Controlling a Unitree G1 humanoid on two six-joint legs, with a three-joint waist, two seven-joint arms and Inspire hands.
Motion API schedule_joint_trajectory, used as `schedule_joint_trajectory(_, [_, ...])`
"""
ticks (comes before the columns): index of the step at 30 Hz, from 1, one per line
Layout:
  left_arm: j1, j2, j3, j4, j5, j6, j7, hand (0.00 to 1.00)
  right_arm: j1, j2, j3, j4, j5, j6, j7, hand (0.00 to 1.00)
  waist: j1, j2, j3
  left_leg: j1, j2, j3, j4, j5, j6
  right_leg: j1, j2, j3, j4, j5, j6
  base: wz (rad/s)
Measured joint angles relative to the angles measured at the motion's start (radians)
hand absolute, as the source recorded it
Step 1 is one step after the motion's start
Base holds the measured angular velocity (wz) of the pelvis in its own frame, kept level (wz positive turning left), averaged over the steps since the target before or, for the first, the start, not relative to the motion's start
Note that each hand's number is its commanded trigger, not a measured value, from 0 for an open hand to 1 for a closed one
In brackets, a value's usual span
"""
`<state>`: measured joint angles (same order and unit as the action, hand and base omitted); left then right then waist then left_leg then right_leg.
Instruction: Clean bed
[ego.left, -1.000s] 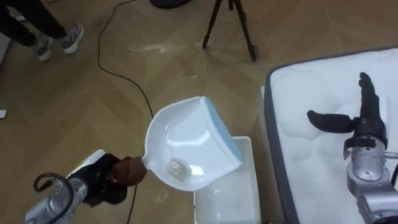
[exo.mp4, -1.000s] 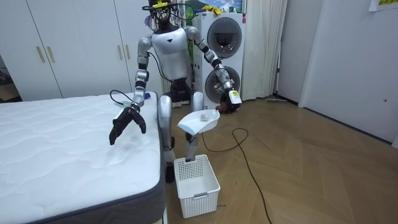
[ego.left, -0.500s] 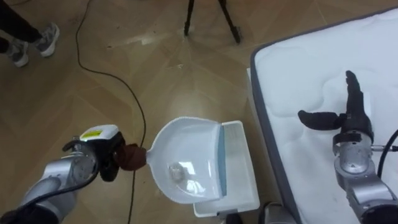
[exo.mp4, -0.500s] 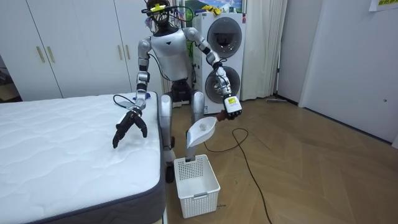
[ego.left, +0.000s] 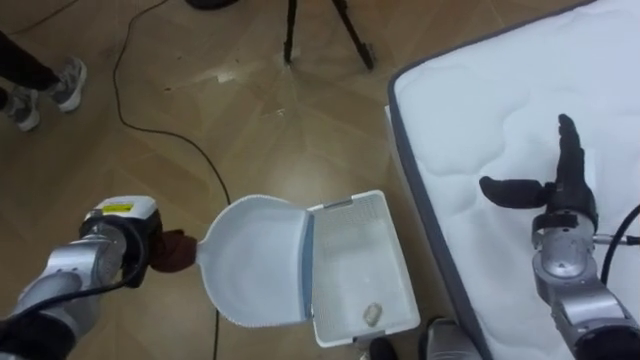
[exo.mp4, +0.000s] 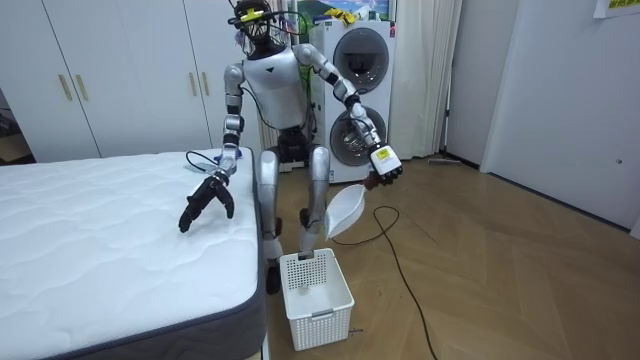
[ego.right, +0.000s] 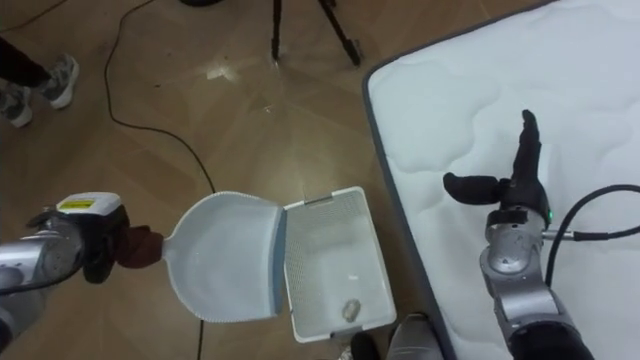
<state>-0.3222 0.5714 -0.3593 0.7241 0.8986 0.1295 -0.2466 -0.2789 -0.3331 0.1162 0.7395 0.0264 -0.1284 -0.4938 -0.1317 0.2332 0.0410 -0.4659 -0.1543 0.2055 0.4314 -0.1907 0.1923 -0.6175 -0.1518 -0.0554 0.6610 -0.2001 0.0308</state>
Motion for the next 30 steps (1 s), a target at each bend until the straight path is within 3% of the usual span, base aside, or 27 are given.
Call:
schedule_joint_trajectory(1, [0.000, 0.002, 0.000, 0.005, 0.002, 0.003, -0.002, 1.00, -0.001, 0.001, 0.000, 0.000, 0.000, 0.000, 0.000, 0.00, 0.000, 0.001, 0.0006, 0.000, 0.000, 0.003, 0.000, 0.000, -0.001, -0.002, -0.001, 0.000, 0.000, 0.001, 0.001, -0.16])
schedule_joint_trajectory(2, [0.001, 0.006, 0.000, 0.010, 0.011, 0.011, -0.007, 1.00, -0.002, 0.003, 0.000, -0.001, 0.000, 0.000, 0.000, 0.00, 0.000, 0.001, 0.0008, -0.003, 0.000, 0.010, -0.001, -0.002, -0.023, -0.008, -0.003, 0.003, 0.001, 0.006, 0.003, -0.13])
schedule_joint_trajectory(3, [0.001, 0.009, -0.002, 0.013, 0.020, 0.025, -0.011, 1.00, -0.002, 0.003, 0.001, -0.001, 0.000, 0.001, 0.000, 0.00, 0.000, 0.003, 0.0017, -0.006, 0.000, 0.012, -0.003, -0.003, -0.060, -0.013, -0.003, 0.011, -0.001, 0.016, 0.006, -0.09])
schedule_joint_trajectory(4, [0.001, 0.010, -0.003, 0.016, 0.023, 0.030, -0.011, 1.00, -0.002, 0.004, 0.001, -0.001, -0.001, 0.006, 0.000, 0.00, -0.001, 0.005, 0.0028, -0.006, 0.000, 0.012, -0.005, -0.003, -0.072, -0.014, -0.003, 0.014, -0.002, 0.019, 0.007, -0.04])
schedule_joint_trajectory(6, [0.002, 0.024, -0.012, 0.025, 0.028, 0.042, -0.012, 1.00, -0.002, 0.010, 0.001, -0.001, -0.001, 0.029, 0.002, 0.00, -0.002, 0.006, 0.0029, -0.004, 0.000, 0.012, -0.018, 0.002, -0.085, -0.014, -0.002, 0.022, -0.007, 0.022, 0.009, 0.00])
schedule_joint_trajectory(11, [0.017, 0.039, -0.036, 0.046, 0.034, 0.063, -0.012, 1.00, -0.003, 0.011, 0.001, -0.001, -0.001, 0.036, 0.002, 0.00, -0.002, 0.000, 0.0006, 0.003, 0.001, 0.010, -0.032, 0.006, -0.091, -0.015, 0.002, 0.023, -0.002, 0.020, 0.007, 0.01])
schedule_joint_trajectory(20, [0.018, 0.043, -0.036, 0.077, 0.032, 0.062, -0.007, 1.00, -0.006, 0.013, 0.029, -0.020, 0.032, 0.034, -0.041, 0.00, 0.000, -0.008, -0.0014, -0.001, 0.003, 0.009, -0.029, 0.006, -0.089, -0.006, 0.009, 0.030, -0.012, 0.020, 0.006, 0.00])
schedule_joint_trajectory(25, [0.011, 0.043, -0.036, 0.065, 0.007, 0.058, 0.002, 1.00, 0.000, 0.012, 0.044, -0.043, 0.050, 0.017, -0.062, 0.00, 0.004, -0.017, -0.0022, 0.002, 0.007, -0.007, -0.036, 0.026, -0.042, 0.013, 0.016, 0.023, -0.034, 0.015, -0.002, 0.11])
schedule_joint_trajectory(27, [0.011, 0.043, -0.036, 0.037, 0.006, 0.039, 0.004, 1.00, 0.008, 0.010, 0.045, -0.045, 0.051, -0.001, -0.074, 0.00, 0.018, -0.027, -0.0013, 0.007, 0.013, -0.011, -0.031, 0.026, -0.006, 0.023, 0.022, 0.020, -0.035, 0.011, -0.005, 0.06])
schedule_joint_trajectory(30, [0.019, 0.043, -0.021, -0.015, -0.001, 0.014, 0.003, 1.00, 0.037, 0.003, 0.045, -0.062, 0.051, -0.015, -0.073, 0.00, 0.029, -0.046, -0.0023, 0.010, 0.018, -0.018, -0.021, 0.022, 0.000, 0.037, 0.028, 0.018, -0.039, 0.008, -0.007, 0.04])
